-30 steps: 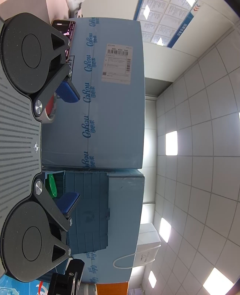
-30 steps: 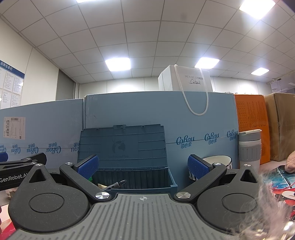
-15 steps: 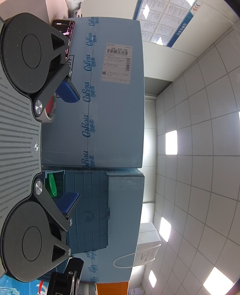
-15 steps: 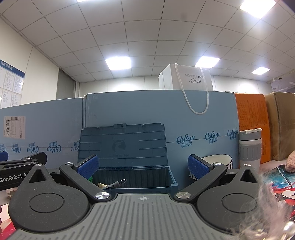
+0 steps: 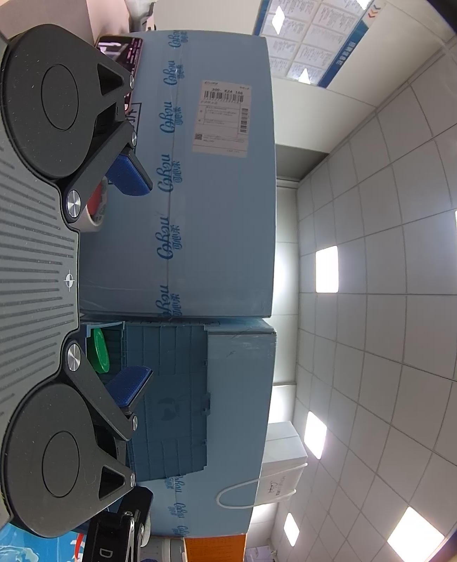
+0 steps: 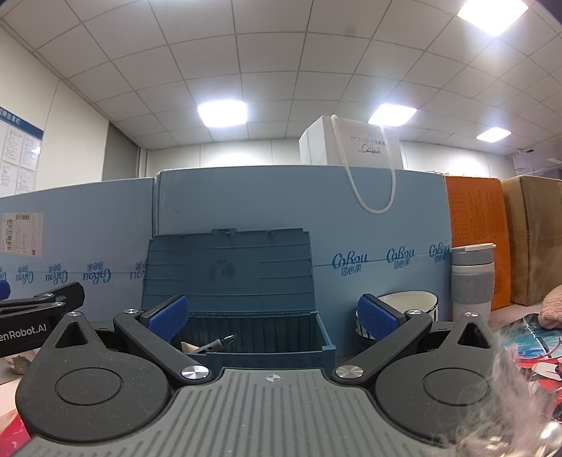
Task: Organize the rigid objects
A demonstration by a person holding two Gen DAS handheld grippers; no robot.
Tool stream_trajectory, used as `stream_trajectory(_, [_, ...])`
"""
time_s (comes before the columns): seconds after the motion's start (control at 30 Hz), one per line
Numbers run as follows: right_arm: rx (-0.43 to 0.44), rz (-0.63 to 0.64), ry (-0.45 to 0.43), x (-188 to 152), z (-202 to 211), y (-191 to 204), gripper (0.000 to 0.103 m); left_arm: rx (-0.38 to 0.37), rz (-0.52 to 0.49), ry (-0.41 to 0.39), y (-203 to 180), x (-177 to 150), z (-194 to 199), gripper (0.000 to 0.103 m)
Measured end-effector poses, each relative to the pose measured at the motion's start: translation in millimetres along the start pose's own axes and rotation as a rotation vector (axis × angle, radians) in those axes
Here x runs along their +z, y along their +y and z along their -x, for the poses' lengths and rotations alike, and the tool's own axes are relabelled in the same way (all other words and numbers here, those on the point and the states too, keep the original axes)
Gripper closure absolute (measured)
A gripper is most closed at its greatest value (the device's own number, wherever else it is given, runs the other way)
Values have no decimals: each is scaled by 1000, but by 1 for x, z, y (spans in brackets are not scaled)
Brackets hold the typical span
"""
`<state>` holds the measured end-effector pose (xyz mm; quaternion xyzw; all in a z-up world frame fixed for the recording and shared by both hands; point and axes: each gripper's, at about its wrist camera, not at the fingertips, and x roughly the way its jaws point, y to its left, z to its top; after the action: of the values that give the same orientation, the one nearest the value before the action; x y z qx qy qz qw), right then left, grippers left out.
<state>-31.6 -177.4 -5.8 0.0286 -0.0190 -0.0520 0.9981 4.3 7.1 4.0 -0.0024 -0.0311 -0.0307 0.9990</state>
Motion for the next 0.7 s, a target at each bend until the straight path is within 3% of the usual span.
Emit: stream_trajectory(0.7, [-4,11,18,0,-2,1,0,-12,4,0,1,1,-1,0])
